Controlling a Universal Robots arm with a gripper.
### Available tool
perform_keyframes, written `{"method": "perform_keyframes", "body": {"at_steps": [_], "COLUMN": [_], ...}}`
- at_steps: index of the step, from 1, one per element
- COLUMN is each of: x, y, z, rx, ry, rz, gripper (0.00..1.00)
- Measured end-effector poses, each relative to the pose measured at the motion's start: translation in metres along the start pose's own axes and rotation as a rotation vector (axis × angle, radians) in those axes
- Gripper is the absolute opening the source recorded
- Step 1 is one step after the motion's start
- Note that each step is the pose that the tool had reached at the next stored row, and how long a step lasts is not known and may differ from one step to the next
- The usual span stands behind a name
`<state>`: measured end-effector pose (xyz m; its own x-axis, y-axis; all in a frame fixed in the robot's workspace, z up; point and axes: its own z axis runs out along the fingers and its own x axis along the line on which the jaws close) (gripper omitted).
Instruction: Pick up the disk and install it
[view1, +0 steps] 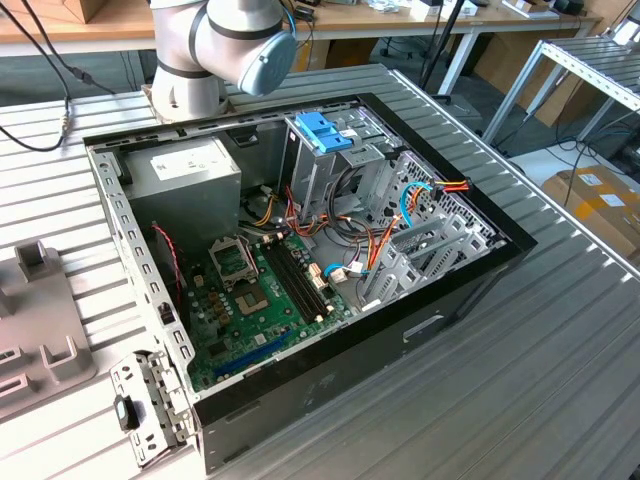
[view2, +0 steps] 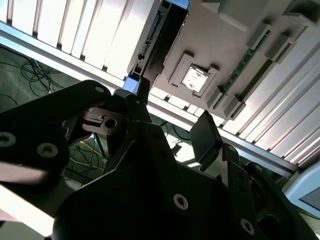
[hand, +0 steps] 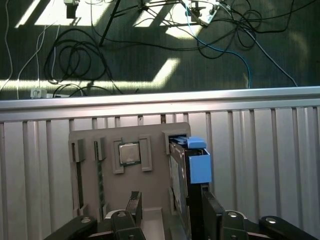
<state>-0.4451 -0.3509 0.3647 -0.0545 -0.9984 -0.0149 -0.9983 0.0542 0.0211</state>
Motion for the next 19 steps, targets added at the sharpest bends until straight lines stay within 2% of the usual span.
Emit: {"method": "perform_keyframes", "body": {"at_steps": [12, 19], "x": [-0.0193, -0.0217], "y": [0.0023, 0.0092], "z": [0.0072, 0.0146], "rx": [0.0001, -0.0002], "ry": [-0.002, -0.0039], "rz": [0.0, 0.0], "gripper": [0.6, 0.6]}}
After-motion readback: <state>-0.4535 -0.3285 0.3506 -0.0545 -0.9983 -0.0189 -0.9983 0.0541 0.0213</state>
